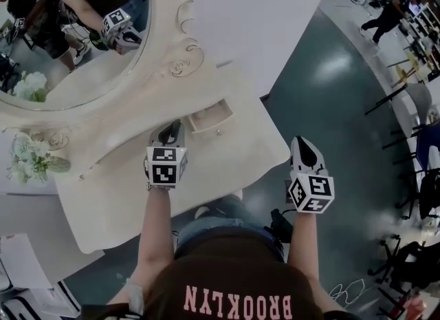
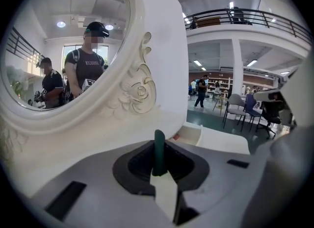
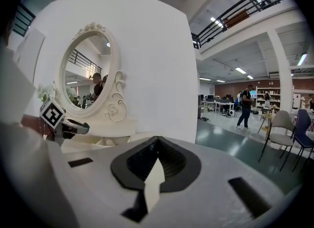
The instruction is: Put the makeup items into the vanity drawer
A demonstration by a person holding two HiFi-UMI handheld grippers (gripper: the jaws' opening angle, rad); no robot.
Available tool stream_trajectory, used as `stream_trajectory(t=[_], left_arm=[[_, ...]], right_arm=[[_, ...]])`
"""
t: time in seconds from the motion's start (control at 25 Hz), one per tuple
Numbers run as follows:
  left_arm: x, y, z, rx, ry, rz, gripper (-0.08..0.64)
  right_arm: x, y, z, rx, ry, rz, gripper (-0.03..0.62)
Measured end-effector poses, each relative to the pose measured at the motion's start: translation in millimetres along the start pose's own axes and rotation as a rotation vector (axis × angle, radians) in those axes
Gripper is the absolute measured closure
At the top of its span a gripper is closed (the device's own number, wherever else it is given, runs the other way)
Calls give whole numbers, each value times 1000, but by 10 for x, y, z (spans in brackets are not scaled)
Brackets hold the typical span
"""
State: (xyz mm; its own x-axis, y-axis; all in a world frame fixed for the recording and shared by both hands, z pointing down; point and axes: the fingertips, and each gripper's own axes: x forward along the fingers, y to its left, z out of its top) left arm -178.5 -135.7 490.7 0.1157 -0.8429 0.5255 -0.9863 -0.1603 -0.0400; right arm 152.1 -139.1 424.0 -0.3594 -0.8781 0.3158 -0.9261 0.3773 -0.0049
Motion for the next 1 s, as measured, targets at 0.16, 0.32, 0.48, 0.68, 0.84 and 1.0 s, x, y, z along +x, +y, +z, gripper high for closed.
stream_trajectory(t=[0.16,0.32,0.48,0.68,0.84,1.0], left_arm=[[176,-180,114,9,6,-3,519],[354,-402,221,13,1,-13,518],[551,-584,251,5,14,-10,518],[806,-774,238,8,37,2,505],[939,-832,228,37,70,49,389],[956,-869,247,40,64,60,322]], right_arm=[[118,-231,23,5,-1,10,595],[186,-490,-11,23,6,12,595],[269,-720,-88,39,18,16,594],[339,-1029,-163,60,30,7,594],[343,-1231,-201,77,38,-3,594],[360,-1344,-240,103,40,-2,594]])
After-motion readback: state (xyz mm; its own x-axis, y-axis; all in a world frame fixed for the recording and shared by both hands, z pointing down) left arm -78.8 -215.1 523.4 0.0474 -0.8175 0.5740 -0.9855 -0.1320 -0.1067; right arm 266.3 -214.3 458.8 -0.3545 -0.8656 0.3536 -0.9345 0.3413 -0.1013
